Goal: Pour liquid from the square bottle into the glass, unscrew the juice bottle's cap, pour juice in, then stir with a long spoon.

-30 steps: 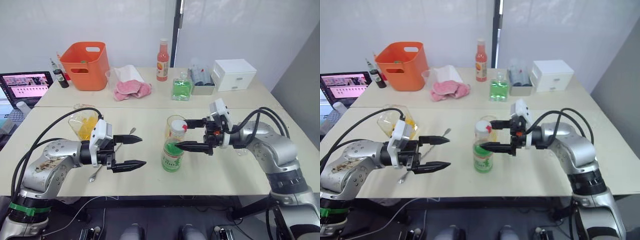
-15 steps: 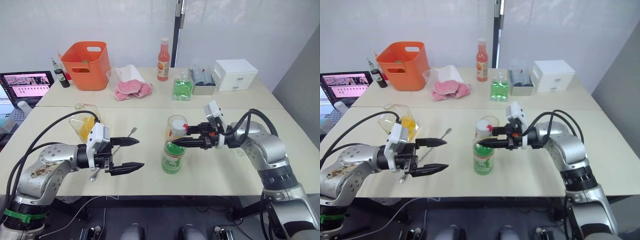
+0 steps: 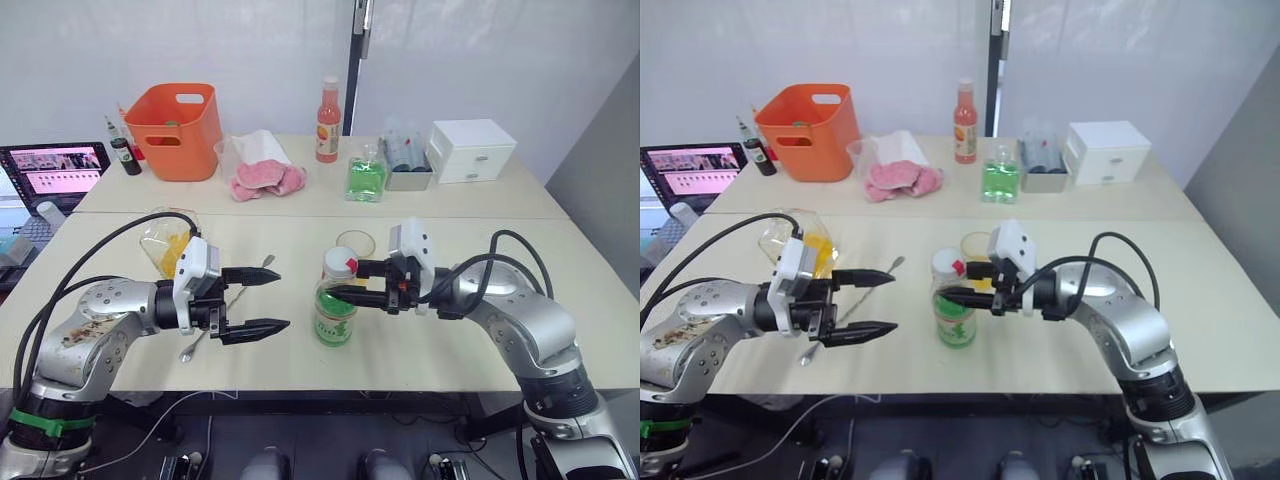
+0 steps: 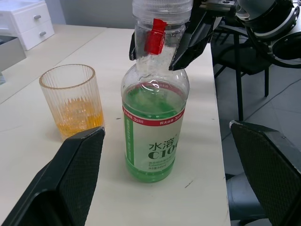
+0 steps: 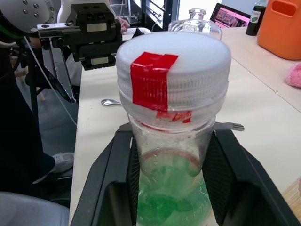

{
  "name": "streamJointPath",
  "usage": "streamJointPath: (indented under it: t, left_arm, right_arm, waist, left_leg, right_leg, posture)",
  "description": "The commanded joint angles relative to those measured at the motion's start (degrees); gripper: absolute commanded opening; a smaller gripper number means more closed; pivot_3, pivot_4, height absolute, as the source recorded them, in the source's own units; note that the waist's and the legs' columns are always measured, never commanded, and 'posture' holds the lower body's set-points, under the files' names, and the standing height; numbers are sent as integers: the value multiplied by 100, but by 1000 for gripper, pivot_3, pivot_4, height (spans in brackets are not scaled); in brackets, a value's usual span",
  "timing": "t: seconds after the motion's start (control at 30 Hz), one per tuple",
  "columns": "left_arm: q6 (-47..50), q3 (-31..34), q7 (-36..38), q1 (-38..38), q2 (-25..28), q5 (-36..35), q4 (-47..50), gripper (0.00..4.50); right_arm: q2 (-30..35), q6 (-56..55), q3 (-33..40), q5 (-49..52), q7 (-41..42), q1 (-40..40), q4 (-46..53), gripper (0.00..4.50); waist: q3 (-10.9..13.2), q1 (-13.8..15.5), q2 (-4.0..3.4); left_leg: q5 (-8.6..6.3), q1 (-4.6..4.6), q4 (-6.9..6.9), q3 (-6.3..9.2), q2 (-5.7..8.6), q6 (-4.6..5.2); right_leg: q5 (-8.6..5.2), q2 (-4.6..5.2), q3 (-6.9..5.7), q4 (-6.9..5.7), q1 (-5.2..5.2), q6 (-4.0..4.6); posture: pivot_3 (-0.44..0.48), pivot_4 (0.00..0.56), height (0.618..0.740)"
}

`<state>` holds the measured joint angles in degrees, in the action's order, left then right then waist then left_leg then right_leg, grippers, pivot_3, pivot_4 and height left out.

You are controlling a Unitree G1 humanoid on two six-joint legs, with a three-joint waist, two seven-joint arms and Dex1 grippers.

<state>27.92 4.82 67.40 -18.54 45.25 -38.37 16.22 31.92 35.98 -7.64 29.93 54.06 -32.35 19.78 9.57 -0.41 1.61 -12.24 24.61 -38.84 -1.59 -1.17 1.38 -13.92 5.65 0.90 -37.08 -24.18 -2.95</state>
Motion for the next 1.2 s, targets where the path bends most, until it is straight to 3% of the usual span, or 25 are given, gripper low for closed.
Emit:
streamJointPath:
  t: [0.03, 0.3, 0.37, 0.57, 0.83, 1.2]
  left_arm:
    - [6, -21, 69, -197, -8, -27, -21, 4500]
    - [58, -83, 63, -306, -33, -31, -44, 4500]
    - [75, -83, 47, -305, -40, -41, -21, 4500]
    - [147, -47, -9, -269, -41, -105, 81, 4500]
    - [564, -180, -188, -738, -117, -252, 102, 4500]
    - [854, -891, -333, -2005, -732, 23, -481, 4500]
  right_arm:
    - [38, -132, -93, -163, 35, -23, -127, 1327]
    - [70, -215, -136, -88, 300, -11, -381, 1322]
    - [26, -178, -32, 17, 283, -58, -409, 2339]
    - [90, 6, 274, 333, 314, -196, -285, 4355]
    - [381, 544, 873, 918, 120, -264, 90, 4437]
    - [612, 1125, 1474, 1761, -374, -64, 683, 4437]
  waist:
    - [0, -11, 0]
    - [-1, -23, 1]
    - [-1, -22, 1]
    - [0, -19, 1]
    - [2, 17, 4]
    - [2, 51, 6]
  left_leg:
    - [0, 0, 0, 0, -1, 0]
    - [0, -11, 0, 0, -2, 0]
    - [0, -12, 0, 0, -2, 0]
    - [0, -3, 0, 0, -2, 0]
    - [0, 0, -2, 3, -1, 0]
    - [0, 2, -2, 0, 2, 0]
  right_leg:
    - [0, -1, 0, 0, 1, 0]
    - [0, -2, 0, 0, 10, 0]
    - [0, -2, 0, 0, 11, 0]
    - [0, -1, 0, 0, 3, 0]
    - [0, -1, -2, 1, 4, 0]
    - [0, -3, -2, 1, 3, -1]
  posture:
    - [0, 150, 715]
    - [0, 150, 715]
    - [0, 150, 715]
    - [0, 150, 715]
    - [0, 150, 715]
    - [0, 150, 715]
